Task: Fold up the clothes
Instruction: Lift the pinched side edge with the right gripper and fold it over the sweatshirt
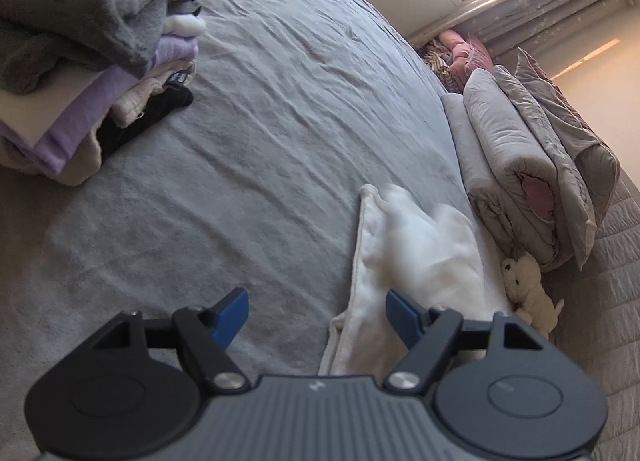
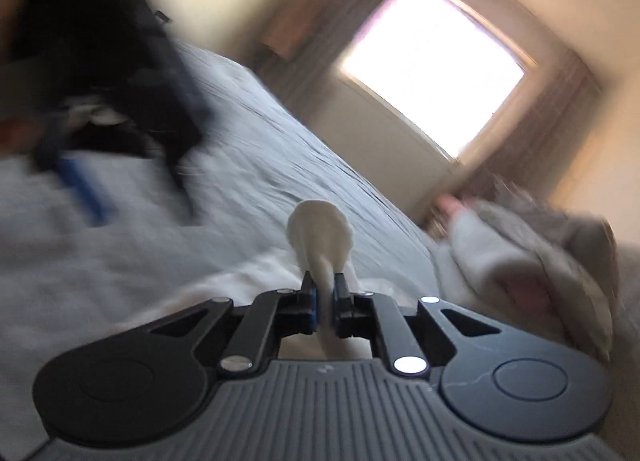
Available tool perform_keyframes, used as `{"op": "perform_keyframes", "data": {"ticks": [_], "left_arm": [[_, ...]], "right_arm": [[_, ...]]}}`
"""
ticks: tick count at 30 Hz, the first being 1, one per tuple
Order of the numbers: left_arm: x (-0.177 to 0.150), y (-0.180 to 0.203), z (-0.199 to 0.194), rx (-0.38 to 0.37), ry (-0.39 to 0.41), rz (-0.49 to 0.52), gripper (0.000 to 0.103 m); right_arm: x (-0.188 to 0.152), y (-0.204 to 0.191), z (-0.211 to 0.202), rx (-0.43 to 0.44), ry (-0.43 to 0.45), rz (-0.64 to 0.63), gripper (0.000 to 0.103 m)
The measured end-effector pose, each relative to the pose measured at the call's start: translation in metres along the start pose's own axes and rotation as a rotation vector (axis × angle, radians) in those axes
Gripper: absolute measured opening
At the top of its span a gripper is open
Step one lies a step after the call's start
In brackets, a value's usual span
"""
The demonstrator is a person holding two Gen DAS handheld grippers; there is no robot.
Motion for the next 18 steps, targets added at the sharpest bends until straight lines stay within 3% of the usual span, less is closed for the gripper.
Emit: {"op": "perform_keyframes", "data": {"ticks": [3, 7, 10, 12, 14, 16, 18], "left_arm": [[-0.001, 0.003, 0.0, -0.003, 0.001, 0.018, 0.077], [-0.002, 0.005, 0.003, -0.007, -0.009, 0.035, 0.077], [-0.003, 0.007, 0.002, -0.011, -0.002, 0.036, 0.077], [-0.005, 0.011, 0.004, -0.011, -0.002, 0.053, 0.077], [-0.009, 0.015, 0.005, -0.017, -0.004, 0.074, 0.077], [-0.012, 0.022, 0.006, -0.033, 0.001, 0.1, 0.077], [-0.015, 0.028, 0.005, -0.04, 0.005, 0.133, 0.077]], "right_arm": [[-0.025, -0.041, 0.012, 0.063, -0.071, -0.151, 0.009], [-0.022, -0.029, 0.015, 0.059, -0.083, -0.061, 0.009], [-0.01, -0.022, 0.006, 0.022, -0.036, -0.102, 0.009], [-0.014, -0.02, 0.01, 0.034, -0.067, -0.101, 0.009], [-0.026, -0.032, 0.017, 0.075, -0.107, -0.183, 0.01], [-0.037, -0.037, 0.016, 0.08, -0.098, -0.225, 0.01], [-0.035, -0.031, 0.012, 0.083, -0.073, -0.17, 0.01]]}}
Point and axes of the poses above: each gripper's, at about its wrist camera, not at the fingertips, and z roughly the way its jaws point, y to its right, x to its top, the point moved 5 cm from there along z, roughly the way its jaws point, and after that the axes turned 8 degrees about x, right-handed, at the moved point
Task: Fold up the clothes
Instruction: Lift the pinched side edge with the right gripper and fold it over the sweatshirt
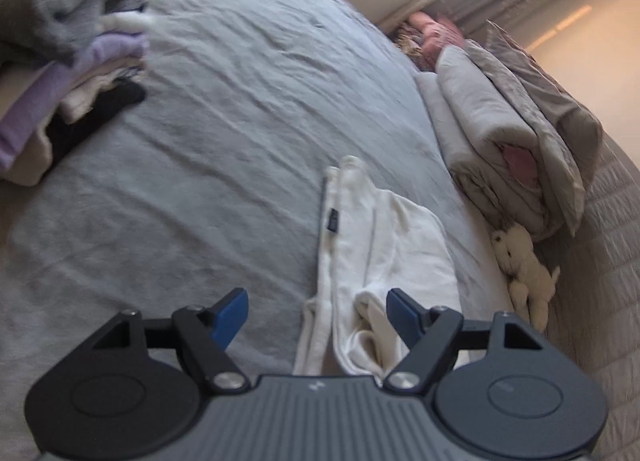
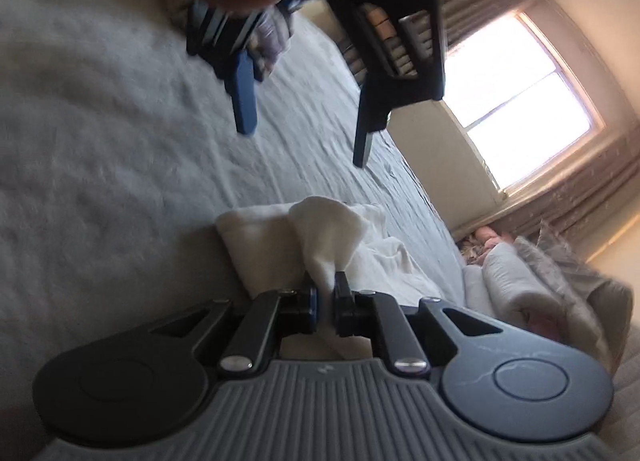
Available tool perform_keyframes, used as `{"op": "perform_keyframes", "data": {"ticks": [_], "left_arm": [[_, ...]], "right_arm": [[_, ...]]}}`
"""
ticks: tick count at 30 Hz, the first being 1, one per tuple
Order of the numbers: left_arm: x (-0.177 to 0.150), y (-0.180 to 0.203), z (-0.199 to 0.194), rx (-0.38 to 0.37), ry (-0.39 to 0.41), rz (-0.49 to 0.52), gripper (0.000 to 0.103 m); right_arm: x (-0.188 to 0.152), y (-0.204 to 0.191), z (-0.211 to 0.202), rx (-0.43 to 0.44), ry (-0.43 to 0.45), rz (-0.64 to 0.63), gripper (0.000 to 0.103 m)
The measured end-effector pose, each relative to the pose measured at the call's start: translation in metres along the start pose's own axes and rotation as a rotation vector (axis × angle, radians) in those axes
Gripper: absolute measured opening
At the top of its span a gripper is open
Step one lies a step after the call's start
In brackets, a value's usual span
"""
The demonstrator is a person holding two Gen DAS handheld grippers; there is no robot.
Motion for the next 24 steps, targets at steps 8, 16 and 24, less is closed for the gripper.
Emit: {"op": "perform_keyframes", "data": {"ticks": [8, 16, 24], "left_arm": [[-0.001, 0.008, -0.004, -0.017, 0.02, 0.03, 0.077], [-0.006, 0.013, -0.002, -0.021, 0.012, 0.062, 0.077], [-0.015, 0.022, 0.002, 0.002, 0.015, 0.134, 0.077]], "right_arm": [[0.01, 0.014, -0.02, -0.097, 0.1, 0.065, 0.01], [0.003, -0.007, -0.014, -0.043, 0.042, -0.011, 0.01], [-0.004, -0.019, 0.0, -0.003, -0.024, -0.076, 0.013]]}}
Point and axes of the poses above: each gripper's, at about its wrist camera, not at the fingertips, and z roughly the way its jaws point, y to its right, x to its top, the point moved 5 cm from there along z, roughly the way its jaws point, and after that the axes turned 8 degrees about x, right-handed, at the moved point
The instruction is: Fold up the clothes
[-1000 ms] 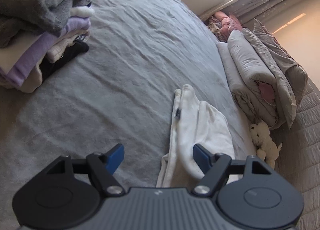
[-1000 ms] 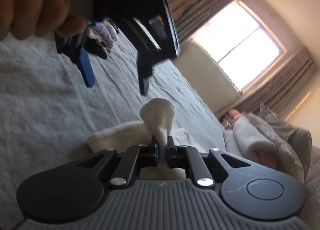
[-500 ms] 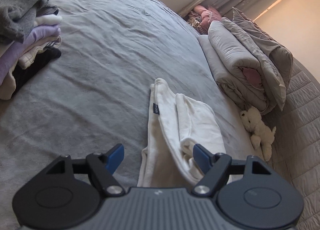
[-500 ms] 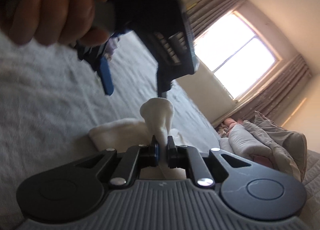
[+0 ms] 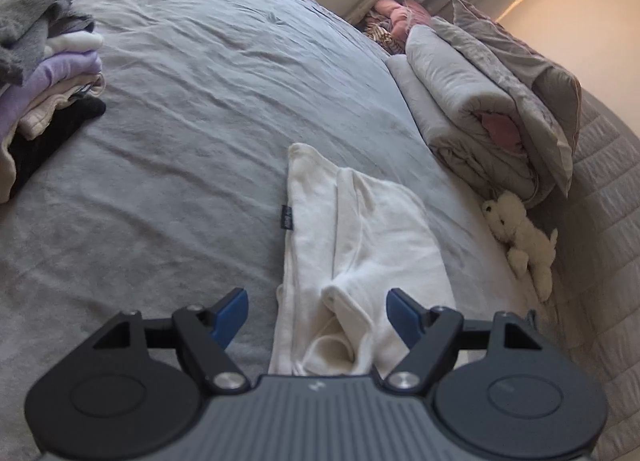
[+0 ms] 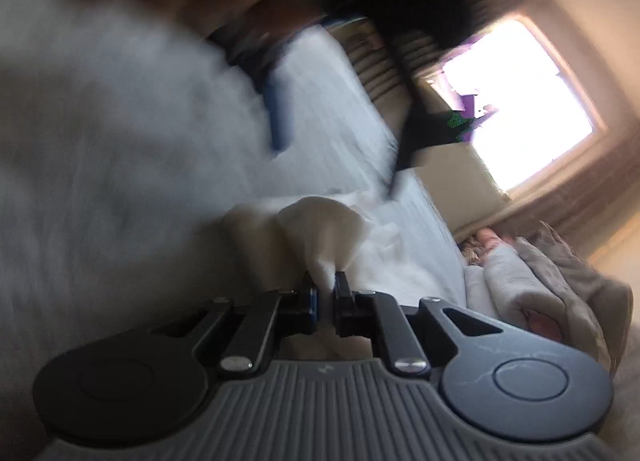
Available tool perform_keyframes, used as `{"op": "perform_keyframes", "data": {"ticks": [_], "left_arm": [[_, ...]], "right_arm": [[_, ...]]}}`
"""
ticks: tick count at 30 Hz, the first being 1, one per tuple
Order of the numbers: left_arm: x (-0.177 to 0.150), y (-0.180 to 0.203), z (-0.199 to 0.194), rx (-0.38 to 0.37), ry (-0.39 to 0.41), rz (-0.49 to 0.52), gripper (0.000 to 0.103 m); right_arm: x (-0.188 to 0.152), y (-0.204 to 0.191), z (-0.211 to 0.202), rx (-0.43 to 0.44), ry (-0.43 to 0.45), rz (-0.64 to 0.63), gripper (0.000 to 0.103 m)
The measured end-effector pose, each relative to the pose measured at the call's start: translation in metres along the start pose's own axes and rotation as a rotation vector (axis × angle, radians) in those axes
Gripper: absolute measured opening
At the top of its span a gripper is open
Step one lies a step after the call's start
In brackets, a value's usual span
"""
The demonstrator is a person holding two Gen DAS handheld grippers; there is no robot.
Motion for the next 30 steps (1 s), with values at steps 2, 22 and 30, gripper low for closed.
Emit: {"op": "perform_keyframes", "data": {"ticks": [2, 22, 30], "left_arm": [[-0.005, 0.005, 0.005, 0.03, -0.004, 0.045, 0.077], [-0.012, 0.004, 0.009, 0.098, 0.013, 0.104, 0.061], [-0.021, 0.026, -0.012, 0.005, 0.018, 0.109, 0.058]], "right_arm": [[0.002, 0.005, 0.001, 0.01, -0.002, 0.028, 0.017], [-0.059, 0.104, -0.024, 0.305, -0.013, 0.835, 0.012], [-0.061, 0.103, -0.019, 0.292, -0.037, 0.946, 0.011]]}}
Point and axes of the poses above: each gripper's, at about its wrist camera, not at the fingertips, and z roughly the way its jaws point, y to its right, x to its top, the point moved 5 cm from there along z, roughly the way its jaws point, and after that the axes turned 8 degrees about x, right-handed, at the moved point
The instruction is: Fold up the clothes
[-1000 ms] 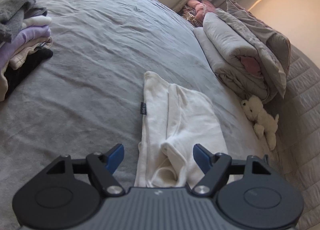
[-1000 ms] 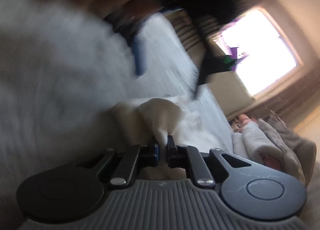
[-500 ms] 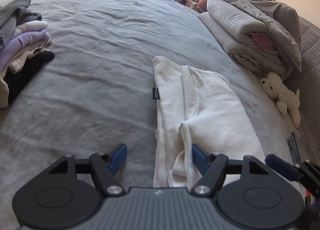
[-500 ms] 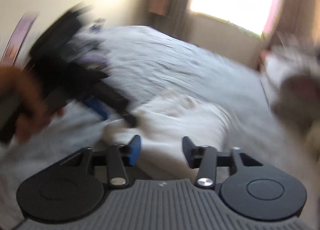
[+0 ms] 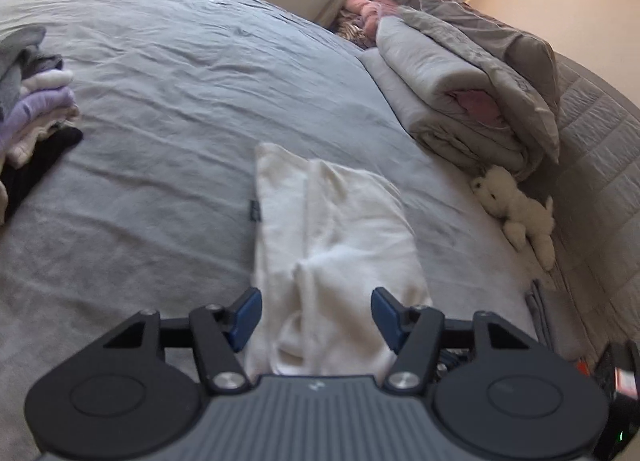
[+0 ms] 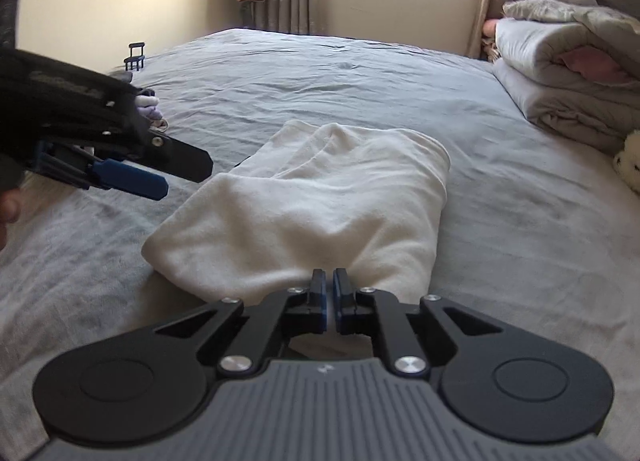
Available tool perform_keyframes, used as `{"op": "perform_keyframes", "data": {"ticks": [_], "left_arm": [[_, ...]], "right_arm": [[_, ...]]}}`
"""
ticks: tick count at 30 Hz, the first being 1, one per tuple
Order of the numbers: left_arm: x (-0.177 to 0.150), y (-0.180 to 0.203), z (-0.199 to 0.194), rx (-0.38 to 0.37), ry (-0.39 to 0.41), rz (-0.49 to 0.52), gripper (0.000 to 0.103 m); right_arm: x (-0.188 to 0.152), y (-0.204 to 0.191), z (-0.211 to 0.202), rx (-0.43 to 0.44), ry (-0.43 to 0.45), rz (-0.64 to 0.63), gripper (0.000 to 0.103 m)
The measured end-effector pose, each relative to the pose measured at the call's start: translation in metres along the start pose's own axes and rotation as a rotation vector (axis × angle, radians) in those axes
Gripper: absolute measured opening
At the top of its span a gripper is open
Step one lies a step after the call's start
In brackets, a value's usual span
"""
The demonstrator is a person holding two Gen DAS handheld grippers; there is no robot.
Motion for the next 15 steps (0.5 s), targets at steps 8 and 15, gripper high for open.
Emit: {"op": "perform_keyframes", "data": {"ticks": [8, 15], "left_arm": [[-0.012, -0.003, 0.028, 0.039, -0.018, 0.011, 0.019], [-0.007, 0.003, 0.022, 0.036, 0.028, 0.065, 0.01]], "right_arm": [[-0.002, 0.004, 0.002, 0.03, 0.027, 0.074, 0.011], [0.006, 0.012, -0.006, 0.071, 0.046, 0.155, 0.01]]}}
Point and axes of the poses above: each gripper's, at about its wrist camera, not at the fingertips, and z roughly the way its jaws point, y to its right, x to its top, the point moved 5 cm from there along z, roughly the way its jaws point, and after that the axes turned 8 degrees about x, right-handed, at the moved point
